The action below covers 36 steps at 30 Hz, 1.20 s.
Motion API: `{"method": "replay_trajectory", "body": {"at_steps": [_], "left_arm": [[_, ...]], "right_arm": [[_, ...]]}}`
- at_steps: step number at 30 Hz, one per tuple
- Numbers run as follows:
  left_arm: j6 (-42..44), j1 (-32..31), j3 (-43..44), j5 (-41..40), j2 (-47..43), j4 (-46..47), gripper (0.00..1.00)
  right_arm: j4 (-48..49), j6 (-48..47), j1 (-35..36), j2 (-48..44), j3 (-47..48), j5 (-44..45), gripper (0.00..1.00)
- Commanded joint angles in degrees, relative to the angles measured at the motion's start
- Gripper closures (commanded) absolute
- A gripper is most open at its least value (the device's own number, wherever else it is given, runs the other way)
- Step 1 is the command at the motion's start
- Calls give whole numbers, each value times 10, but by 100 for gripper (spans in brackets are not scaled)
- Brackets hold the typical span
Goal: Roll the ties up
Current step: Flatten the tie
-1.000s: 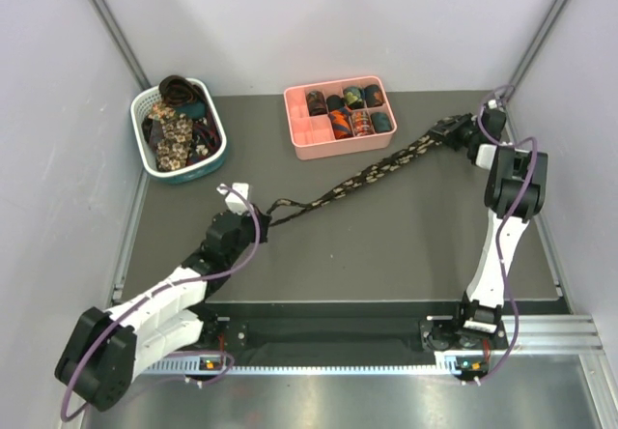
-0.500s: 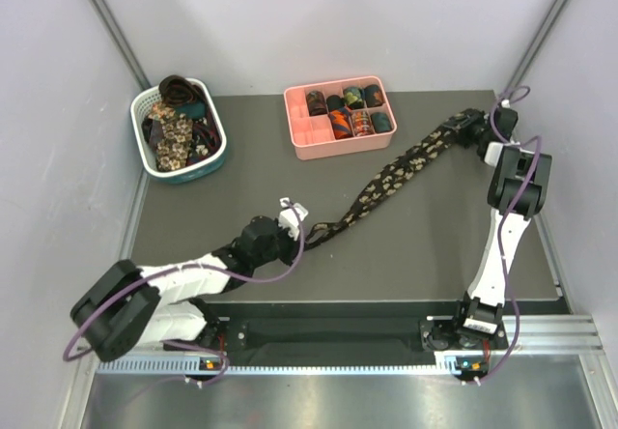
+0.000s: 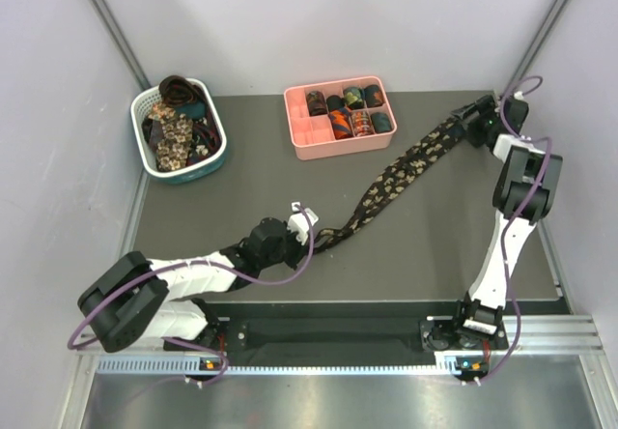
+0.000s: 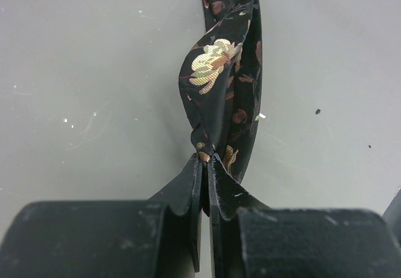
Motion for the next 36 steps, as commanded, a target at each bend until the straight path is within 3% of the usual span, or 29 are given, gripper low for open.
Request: {"method": "replay_trajectory", "body": {"at_steps": [1, 3, 5, 13, 22, 36], "left_arm": [[5, -7, 6, -1, -12, 17, 92], [5, -9, 4, -2, -11, 21, 92], [3, -11, 3, -4, -13, 21, 92], [-1, -13, -3, -15, -26, 23, 93], [-1, -14, -3, -20, -28, 19, 93], [-16, -13, -12, -62, -72, 9, 88]], "right_arm": [[-84, -46, -26, -74, -28, 81, 19], [-94, -53, -36, -97, -59, 111, 21], [-96, -52, -39, -133, -82, 129, 31], [-111, -93, -13, -201, -130, 163, 40], [-131, -75, 46, -175, -86, 133, 43], [-144, -37, 89, -96, -53, 165, 51]]}}
